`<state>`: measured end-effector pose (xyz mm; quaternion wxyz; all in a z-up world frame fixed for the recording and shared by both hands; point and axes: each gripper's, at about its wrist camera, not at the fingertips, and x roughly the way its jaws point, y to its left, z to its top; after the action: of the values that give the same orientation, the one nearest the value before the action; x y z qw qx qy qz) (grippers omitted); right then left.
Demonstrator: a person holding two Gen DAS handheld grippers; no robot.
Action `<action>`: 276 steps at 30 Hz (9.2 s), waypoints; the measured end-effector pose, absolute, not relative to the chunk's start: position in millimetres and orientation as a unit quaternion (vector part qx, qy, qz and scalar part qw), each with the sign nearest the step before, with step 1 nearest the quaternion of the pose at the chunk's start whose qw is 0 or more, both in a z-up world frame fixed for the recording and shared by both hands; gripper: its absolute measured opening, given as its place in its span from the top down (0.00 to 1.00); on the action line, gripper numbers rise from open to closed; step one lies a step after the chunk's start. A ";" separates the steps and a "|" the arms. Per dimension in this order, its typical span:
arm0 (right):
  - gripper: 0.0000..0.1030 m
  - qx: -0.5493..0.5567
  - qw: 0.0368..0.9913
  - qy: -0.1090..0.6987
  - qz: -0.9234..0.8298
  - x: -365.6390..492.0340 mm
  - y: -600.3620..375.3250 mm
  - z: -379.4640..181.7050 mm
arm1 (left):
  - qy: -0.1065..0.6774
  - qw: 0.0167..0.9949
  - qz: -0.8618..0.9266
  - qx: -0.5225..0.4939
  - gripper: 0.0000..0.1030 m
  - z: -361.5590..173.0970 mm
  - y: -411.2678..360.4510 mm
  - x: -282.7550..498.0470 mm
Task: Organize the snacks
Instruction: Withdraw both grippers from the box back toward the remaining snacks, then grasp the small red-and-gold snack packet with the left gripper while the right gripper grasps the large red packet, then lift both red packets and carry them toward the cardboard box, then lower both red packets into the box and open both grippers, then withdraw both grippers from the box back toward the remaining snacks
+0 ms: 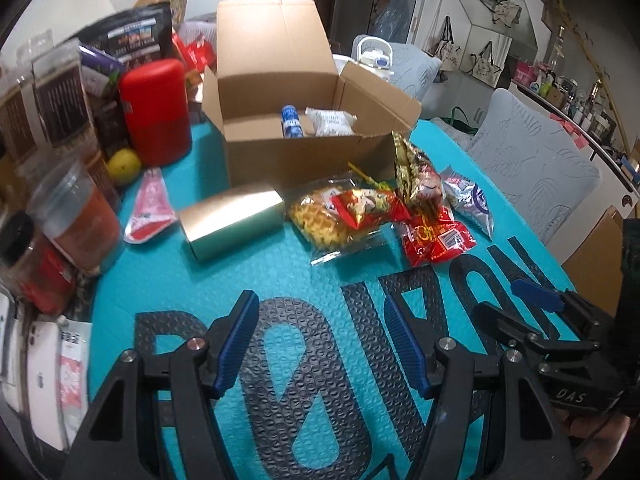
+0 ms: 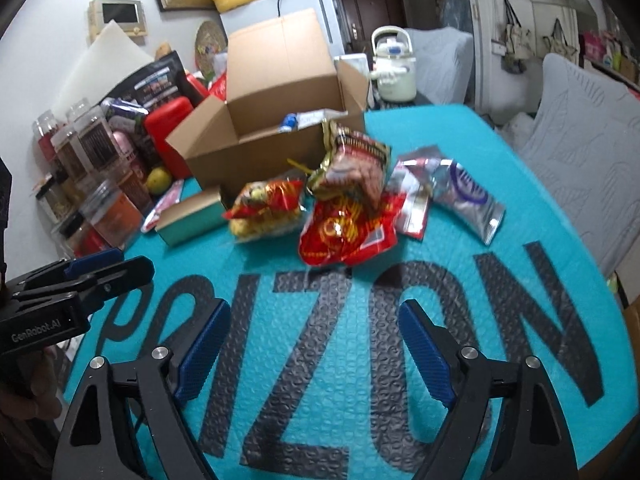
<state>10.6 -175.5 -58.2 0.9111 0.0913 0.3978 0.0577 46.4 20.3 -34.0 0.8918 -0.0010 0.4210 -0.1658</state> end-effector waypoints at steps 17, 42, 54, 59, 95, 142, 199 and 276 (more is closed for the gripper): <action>0.00 0.086 0.886 0.454 0.051 108.5 -189.2 -84.6 | 0.468 0.873 -0.135 0.000 0.37 -62.4 3.3 115.3; 0.47 0.084 0.875 0.470 0.077 103.8 -211.6 -96.0 | 0.499 0.847 -0.182 -0.010 0.37 -69.1 -34.8 146.3; 0.47 0.100 0.875 0.471 0.053 84.8 -227.1 -96.3 | 0.489 0.852 -0.188 0.024 0.37 -72.3 -77.2 151.1; 0.47 0.111 0.874 0.470 0.050 79.4 -234.9 -97.0 | 0.482 0.858 -0.170 0.050 0.37 -76.9 -93.7 155.4; 0.49 0.093 0.873 0.474 0.074 6.8 -208.4 -91.3 | 0.513 0.822 -0.234 0.085 0.64 -105.2 -72.4 54.0; 0.57 0.072 0.903 0.391 0.162 19.9 -147.9 -12.8 | 0.386 0.889 -0.242 0.043 0.65 4.9 -10.4 49.6; 0.56 0.050 0.910 0.368 0.186 340.4 -150.8 2.7 | 0.387 0.918 -0.082 0.003 0.65 -8.2 2.4 363.3; 0.32 0.004 0.959 0.264 0.100 113.7 -147.2 133.9 | 0.302 0.950 -0.069 0.040 0.44 133.2 12.9 145.1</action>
<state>113.7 -147.2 133.9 0.9592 0.0043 0.2644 0.0997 145.1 12.9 133.2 0.9500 0.0399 0.3018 -0.0688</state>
